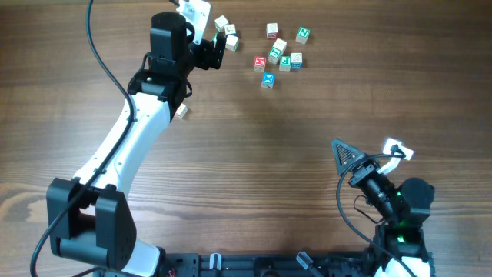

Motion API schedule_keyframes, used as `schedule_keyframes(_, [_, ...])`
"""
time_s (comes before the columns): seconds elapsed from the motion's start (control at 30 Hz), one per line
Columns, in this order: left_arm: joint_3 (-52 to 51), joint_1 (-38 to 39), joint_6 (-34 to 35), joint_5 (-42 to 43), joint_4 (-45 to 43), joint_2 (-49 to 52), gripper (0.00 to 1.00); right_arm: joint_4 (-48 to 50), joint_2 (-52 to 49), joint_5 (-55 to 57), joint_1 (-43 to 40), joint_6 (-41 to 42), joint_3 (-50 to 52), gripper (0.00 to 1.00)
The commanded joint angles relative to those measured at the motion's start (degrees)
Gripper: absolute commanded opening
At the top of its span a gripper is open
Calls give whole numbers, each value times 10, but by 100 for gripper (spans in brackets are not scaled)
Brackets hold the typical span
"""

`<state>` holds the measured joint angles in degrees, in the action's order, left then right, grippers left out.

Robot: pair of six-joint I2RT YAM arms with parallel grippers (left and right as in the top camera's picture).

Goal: Form a circle

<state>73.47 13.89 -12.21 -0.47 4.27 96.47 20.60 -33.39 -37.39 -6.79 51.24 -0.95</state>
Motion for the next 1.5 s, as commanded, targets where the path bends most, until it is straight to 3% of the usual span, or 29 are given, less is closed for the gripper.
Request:
schedule_keyframes(0.0, [4,1,12,9,-3,-6,100,8,2,-52,1,-17,-48,100])
schedule_keyframes(0.27, [4,2,26,15,0,-6,100,8,-48,-72,1,-22,-67,100])
schedule_keyframes(0.4, [4,2,45,90,34,-6,100,8,-57,-77,1,31,-66,100])
schedule_keyframes(0.63, [4,1,88,77,-50,35,100,8,-57,-73,1,29,-66,100])
schedule_keyframes(0.73, [13,-2,145,29,-71,92,100,8,-57,-73,1,29,-66,100])
schedule_keyframes(0.87, [75,-24,246,23,-68,183,100,8,-57,-70,1,29,-66,100])
schedule_keyframes(0.93, [111,-31,264,23,-60,221,100,6,-57,-70,1,29,-66,100])
schedule_keyframes(1.07, [156,-33,282,-30,-28,281,100,-14,-57,-59,1,29,-66,100])
schedule_keyframes(1.47, [156,-33,282,-28,-16,336,96,-14,-101,-60,1,30,-66,100])
